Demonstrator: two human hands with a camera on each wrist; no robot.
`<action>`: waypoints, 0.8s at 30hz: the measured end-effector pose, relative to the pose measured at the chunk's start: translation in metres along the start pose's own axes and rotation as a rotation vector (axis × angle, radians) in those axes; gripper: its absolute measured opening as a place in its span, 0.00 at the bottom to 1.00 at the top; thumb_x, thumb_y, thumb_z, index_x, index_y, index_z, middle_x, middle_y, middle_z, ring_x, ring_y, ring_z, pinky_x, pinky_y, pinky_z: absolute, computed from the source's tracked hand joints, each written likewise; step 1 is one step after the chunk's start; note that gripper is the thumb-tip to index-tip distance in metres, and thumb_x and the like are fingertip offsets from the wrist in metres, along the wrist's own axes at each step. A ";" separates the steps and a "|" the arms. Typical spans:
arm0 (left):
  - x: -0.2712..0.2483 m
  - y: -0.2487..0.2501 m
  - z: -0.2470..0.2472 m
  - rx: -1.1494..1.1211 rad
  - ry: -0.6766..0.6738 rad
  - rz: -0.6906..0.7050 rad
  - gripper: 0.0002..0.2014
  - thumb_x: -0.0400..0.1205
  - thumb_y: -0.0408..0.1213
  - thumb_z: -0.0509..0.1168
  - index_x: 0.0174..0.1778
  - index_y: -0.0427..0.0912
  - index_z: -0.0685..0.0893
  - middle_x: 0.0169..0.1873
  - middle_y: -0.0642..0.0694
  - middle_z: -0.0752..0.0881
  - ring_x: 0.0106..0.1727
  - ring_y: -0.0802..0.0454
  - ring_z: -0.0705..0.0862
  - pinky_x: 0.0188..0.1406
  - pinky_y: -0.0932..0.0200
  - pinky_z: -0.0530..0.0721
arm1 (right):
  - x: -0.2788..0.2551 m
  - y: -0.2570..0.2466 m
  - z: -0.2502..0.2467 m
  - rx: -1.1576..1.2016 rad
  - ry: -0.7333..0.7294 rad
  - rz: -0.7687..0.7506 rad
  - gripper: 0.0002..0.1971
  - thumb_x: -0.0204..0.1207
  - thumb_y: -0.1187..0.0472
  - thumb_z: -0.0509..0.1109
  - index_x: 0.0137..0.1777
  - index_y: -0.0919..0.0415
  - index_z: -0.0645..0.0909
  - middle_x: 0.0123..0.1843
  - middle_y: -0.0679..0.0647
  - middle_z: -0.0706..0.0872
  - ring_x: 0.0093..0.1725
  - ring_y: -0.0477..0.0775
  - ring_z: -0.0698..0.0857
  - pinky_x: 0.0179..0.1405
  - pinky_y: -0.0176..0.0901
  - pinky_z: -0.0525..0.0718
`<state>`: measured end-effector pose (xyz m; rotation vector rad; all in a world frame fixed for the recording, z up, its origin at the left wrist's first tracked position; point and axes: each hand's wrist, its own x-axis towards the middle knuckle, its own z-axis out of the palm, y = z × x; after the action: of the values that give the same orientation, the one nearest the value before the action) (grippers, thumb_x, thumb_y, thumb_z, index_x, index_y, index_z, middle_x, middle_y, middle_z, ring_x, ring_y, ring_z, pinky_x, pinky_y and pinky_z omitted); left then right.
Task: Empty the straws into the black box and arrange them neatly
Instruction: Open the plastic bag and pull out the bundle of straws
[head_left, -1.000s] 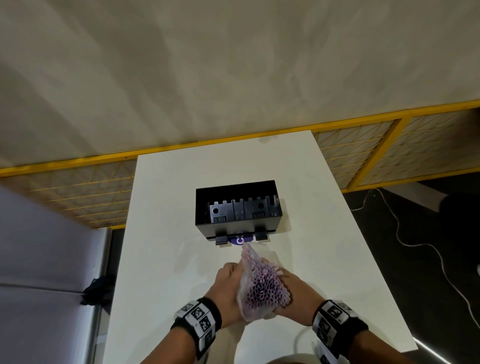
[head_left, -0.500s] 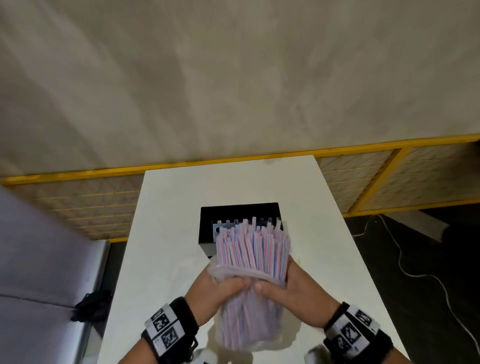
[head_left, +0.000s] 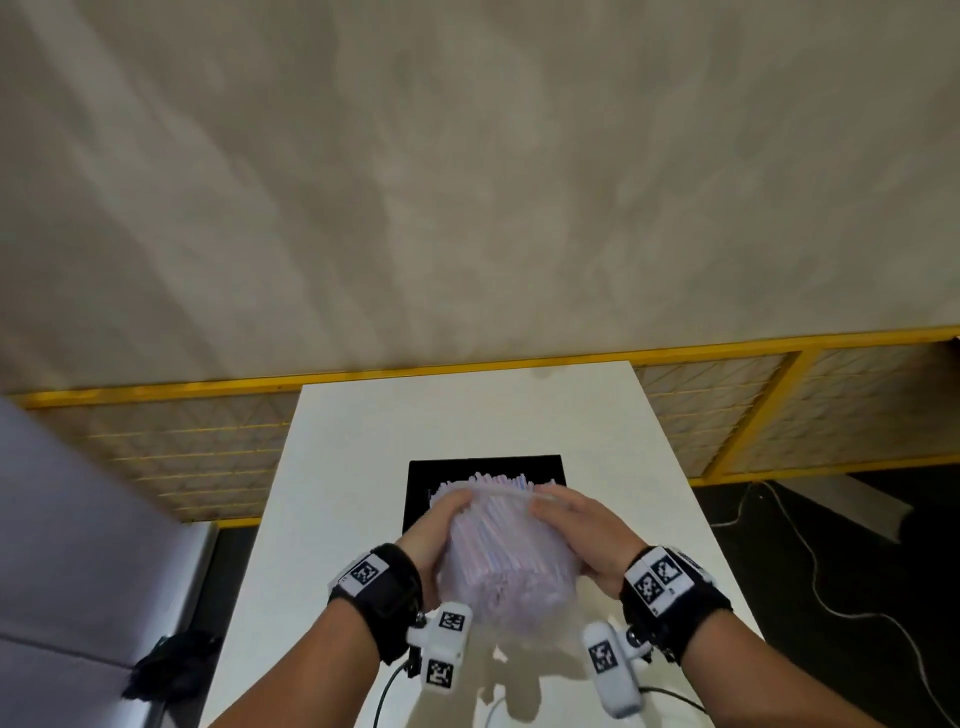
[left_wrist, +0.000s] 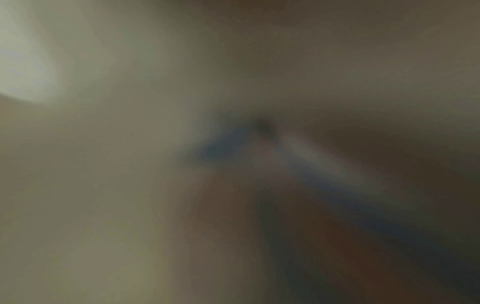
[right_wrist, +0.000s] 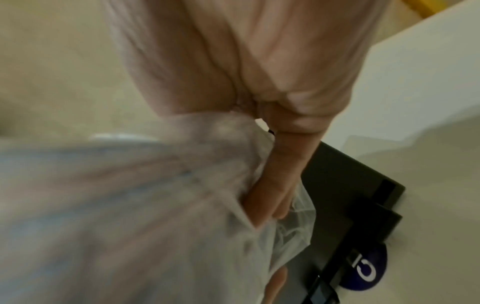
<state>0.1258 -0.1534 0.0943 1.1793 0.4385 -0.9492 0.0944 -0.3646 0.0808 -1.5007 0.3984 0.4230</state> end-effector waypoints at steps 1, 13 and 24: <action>0.000 0.002 -0.001 -0.043 -0.029 0.003 0.34 0.72 0.62 0.75 0.68 0.41 0.89 0.63 0.32 0.89 0.62 0.34 0.90 0.57 0.41 0.90 | 0.000 0.001 -0.001 0.091 -0.012 0.038 0.11 0.78 0.50 0.74 0.58 0.47 0.91 0.59 0.58 0.93 0.57 0.60 0.93 0.56 0.62 0.92; 0.008 -0.045 -0.078 0.215 0.469 0.056 0.20 0.88 0.39 0.61 0.72 0.30 0.78 0.53 0.28 0.90 0.37 0.35 0.89 0.37 0.47 0.88 | -0.011 0.027 -0.025 -0.209 0.027 -0.049 0.21 0.87 0.57 0.61 0.73 0.30 0.76 0.56 0.46 0.93 0.48 0.45 0.93 0.39 0.40 0.89; 0.042 0.004 -0.040 1.802 0.292 0.695 0.49 0.82 0.55 0.70 0.91 0.49 0.45 0.90 0.48 0.48 0.90 0.47 0.46 0.90 0.45 0.48 | 0.017 0.010 -0.024 -1.225 -0.068 -0.403 0.40 0.81 0.51 0.74 0.89 0.43 0.57 0.88 0.47 0.58 0.76 0.50 0.77 0.68 0.45 0.83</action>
<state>0.1600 -0.1329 0.0514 2.8151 -0.8472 -0.3450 0.1044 -0.3884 0.0628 -2.6671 -0.3165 0.4006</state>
